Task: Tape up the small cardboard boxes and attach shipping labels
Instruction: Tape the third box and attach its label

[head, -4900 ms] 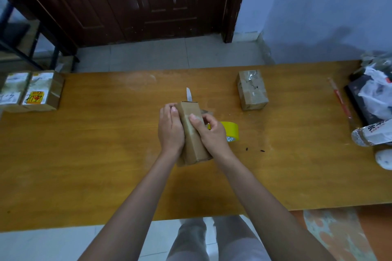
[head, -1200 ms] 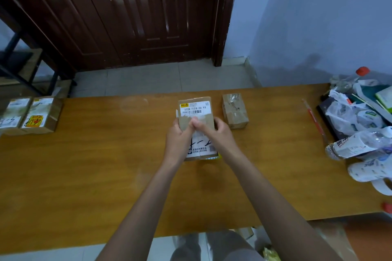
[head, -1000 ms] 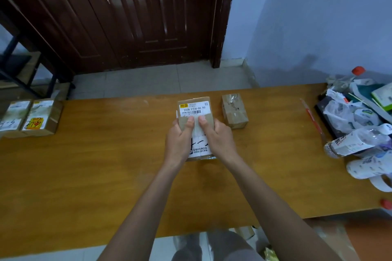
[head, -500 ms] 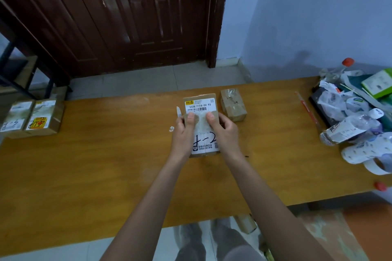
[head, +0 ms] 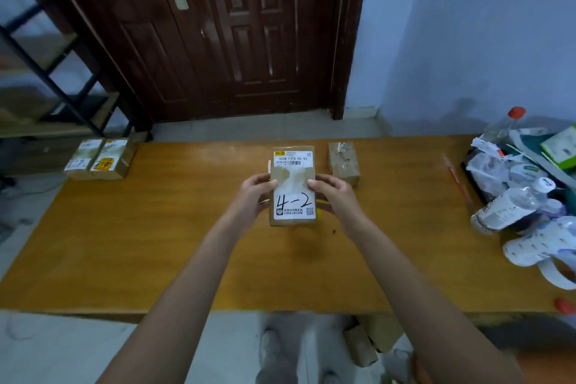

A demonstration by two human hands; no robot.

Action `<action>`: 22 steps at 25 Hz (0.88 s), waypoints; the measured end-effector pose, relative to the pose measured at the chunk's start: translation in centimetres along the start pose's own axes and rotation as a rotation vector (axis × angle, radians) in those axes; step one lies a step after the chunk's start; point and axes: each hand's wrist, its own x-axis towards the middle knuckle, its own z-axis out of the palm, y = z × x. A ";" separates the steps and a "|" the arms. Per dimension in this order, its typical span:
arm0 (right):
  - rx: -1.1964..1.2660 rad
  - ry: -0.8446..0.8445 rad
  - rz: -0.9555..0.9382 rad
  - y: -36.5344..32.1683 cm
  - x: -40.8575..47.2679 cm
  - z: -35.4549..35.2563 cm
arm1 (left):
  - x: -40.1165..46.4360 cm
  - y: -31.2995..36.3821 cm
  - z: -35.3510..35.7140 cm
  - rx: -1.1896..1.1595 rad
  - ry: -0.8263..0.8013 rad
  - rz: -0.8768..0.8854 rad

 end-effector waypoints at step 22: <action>-0.063 -0.260 -0.032 6.0 -5.5 39.1 | -15.1 1.5 -37.3 -0.083 0.352 0.183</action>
